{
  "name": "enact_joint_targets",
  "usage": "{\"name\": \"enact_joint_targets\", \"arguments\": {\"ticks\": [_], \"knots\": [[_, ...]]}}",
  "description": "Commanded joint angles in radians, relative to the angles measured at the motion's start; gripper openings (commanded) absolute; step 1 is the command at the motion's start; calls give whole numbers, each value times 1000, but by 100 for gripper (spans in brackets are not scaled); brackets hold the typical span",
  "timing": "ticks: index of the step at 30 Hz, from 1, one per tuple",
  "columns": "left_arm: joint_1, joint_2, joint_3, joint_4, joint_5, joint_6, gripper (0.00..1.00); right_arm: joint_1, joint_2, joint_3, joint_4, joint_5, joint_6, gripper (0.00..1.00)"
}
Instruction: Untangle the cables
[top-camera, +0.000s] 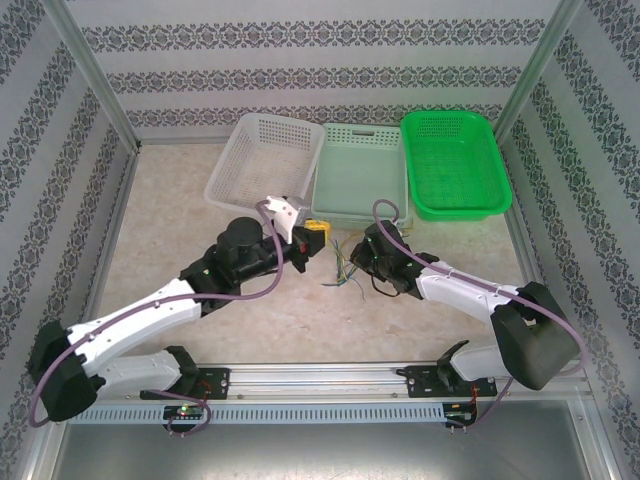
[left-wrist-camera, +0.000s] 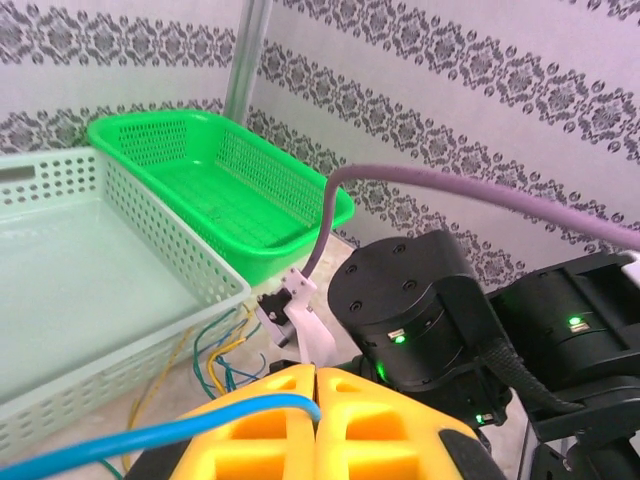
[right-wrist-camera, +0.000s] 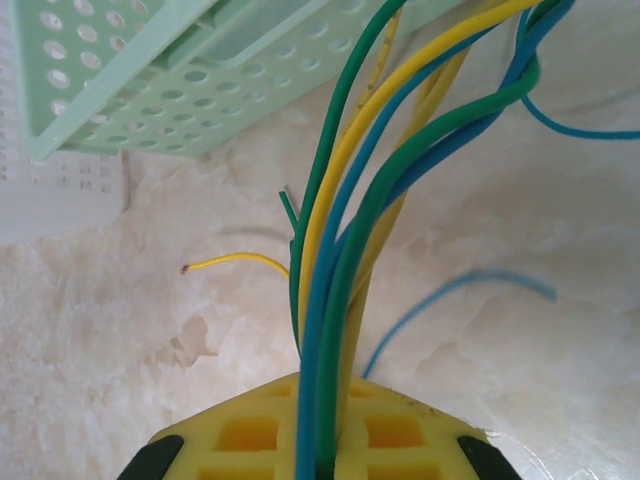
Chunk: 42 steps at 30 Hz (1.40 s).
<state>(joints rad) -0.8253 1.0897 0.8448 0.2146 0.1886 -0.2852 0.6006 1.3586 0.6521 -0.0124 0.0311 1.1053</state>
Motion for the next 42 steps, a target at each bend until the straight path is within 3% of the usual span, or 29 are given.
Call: {"name": "enact_joint_targets", "arguments": {"ticks": [1,10,21,36,42], "knots": [[-8,-81,53,-45,-51,49,0,11,26,-29,-18,71,17,0],[-8,-193,71,-120,-129,72,0,18,58,-41,-10,95,29,0],[-6,-228,269,-240,-276,204,0,19,107,-71,15,99,45,0],[40,54,624,-290,-235,342,0,21,130,-109,36,98,48,0],[154,287,819,-290,-93,298,0,24,156,-86,43,67,2,1]]}}
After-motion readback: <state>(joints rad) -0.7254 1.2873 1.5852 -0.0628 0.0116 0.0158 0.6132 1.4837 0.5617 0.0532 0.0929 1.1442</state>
